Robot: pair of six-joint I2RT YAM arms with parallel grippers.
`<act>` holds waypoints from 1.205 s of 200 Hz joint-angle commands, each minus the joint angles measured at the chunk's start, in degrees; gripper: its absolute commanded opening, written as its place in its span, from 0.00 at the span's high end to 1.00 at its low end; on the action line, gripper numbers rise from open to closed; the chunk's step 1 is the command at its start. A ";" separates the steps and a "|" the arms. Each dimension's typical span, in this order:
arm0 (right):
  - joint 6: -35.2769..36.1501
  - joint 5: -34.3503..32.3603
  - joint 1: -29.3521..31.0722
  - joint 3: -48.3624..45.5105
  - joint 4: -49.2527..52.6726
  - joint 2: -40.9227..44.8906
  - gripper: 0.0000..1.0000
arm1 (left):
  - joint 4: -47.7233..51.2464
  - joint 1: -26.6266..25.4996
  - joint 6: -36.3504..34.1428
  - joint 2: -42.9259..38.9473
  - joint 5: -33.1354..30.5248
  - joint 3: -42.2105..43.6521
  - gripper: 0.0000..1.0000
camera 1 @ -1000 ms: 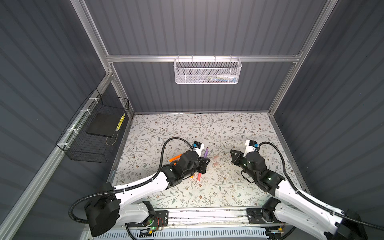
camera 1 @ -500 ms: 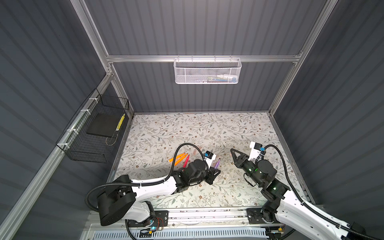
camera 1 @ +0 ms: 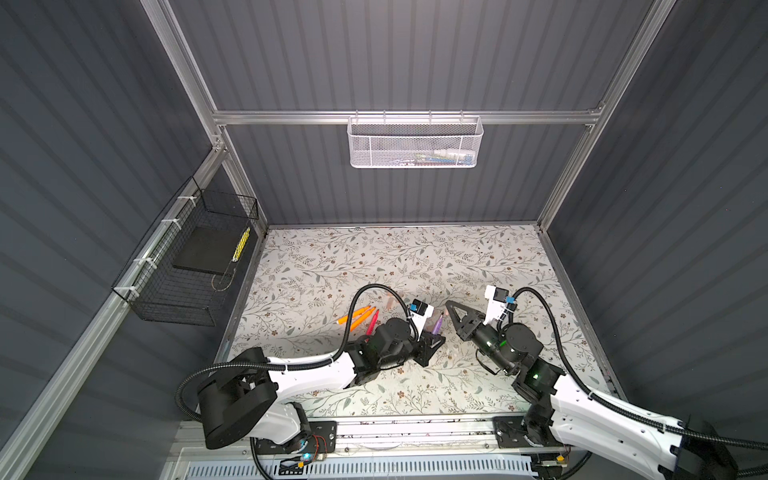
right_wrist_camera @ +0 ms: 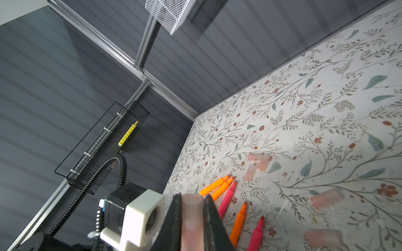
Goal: Insert the pens into the pen caps
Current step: 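Lift the pink cap with the right gripper and bring it over the purple marker tip, then press the pink cap down onto the purple marker tip held by the left gripper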
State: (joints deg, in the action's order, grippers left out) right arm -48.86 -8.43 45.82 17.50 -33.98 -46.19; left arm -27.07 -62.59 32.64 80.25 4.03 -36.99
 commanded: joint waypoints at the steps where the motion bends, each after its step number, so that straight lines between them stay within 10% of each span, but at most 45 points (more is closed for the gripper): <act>1: 0.14 -1.62 0.14 0.34 -4.21 -1.40 1.00 | -2.63 0.15 0.89 0.35 1.13 -0.05 1.00; 241: -3.50 2.68 1.11 -3.66 -16.74 -10.47 1.00 | -8.43 5.62 2.24 0.81 10.31 -2.29 1.00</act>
State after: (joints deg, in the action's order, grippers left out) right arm -52.58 -8.54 46.33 14.26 -49.41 -55.68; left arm -32.93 -57.56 35.79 81.28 12.29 -36.53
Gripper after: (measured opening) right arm 0.164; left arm 0.174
